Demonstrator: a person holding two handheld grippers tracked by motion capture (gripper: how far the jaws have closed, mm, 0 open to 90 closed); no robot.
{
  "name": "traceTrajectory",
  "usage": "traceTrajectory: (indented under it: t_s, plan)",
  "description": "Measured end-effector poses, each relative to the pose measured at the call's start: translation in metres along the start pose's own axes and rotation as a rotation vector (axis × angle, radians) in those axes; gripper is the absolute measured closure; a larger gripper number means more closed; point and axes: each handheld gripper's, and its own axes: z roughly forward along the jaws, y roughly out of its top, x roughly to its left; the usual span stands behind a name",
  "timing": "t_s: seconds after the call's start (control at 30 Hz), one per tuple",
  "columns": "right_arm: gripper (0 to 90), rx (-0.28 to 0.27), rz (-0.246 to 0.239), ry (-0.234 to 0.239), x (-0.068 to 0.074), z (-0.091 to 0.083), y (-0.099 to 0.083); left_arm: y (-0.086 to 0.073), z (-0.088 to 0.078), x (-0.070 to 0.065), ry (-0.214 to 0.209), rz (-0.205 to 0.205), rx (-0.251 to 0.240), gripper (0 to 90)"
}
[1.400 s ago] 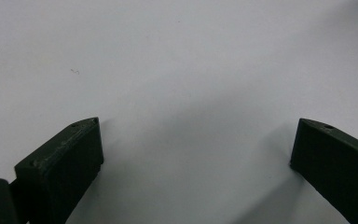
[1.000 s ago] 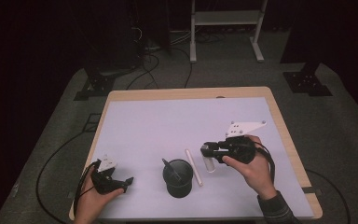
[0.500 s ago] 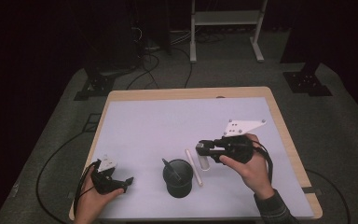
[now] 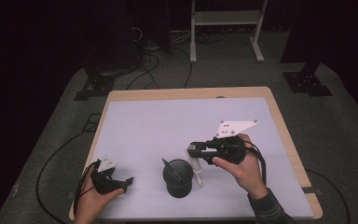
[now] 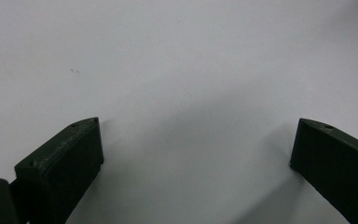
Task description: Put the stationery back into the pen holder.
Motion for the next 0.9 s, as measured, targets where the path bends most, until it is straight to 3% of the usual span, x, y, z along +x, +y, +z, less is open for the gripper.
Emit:
traceTrajectory:
  t_s: [0.4, 0.9]
  plan:
    - [70.4, 0.007, -0.01, 0.04, 0.003, 0.019, 0.003, 0.0, 0.0, 0.0, 0.0, 0.0, 0.0, 1.4]
    - [70.4, 0.034, -0.016, 0.044, -0.001, 0.037, -0.002, 0.0, 0.0, 0.0, -0.001, 0.0, 0.0, 1.4]
